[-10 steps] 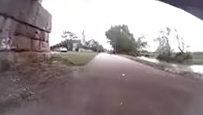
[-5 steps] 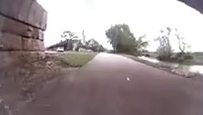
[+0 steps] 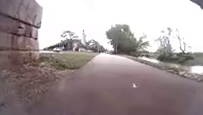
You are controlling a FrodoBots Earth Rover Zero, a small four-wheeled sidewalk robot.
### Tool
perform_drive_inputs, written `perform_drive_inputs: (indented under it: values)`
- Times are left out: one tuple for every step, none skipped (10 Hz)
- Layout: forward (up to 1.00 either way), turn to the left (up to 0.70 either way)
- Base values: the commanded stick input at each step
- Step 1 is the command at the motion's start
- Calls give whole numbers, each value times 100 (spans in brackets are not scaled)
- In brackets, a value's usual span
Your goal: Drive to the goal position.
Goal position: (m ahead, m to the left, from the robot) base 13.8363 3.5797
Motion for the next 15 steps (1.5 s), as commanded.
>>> perform_drive_inputs:
  values:
    - [100,0]
    - [100,0]
    - [100,0]
    - [100,0]
    - [100,0]
    - [100,0]
    - [100,0]
    - [100,0]
    - [100,0]
    - [100,0]
    - [100,0]
    - [100,0]
    - [100,0]
    - [100,0]
    - [100,0]
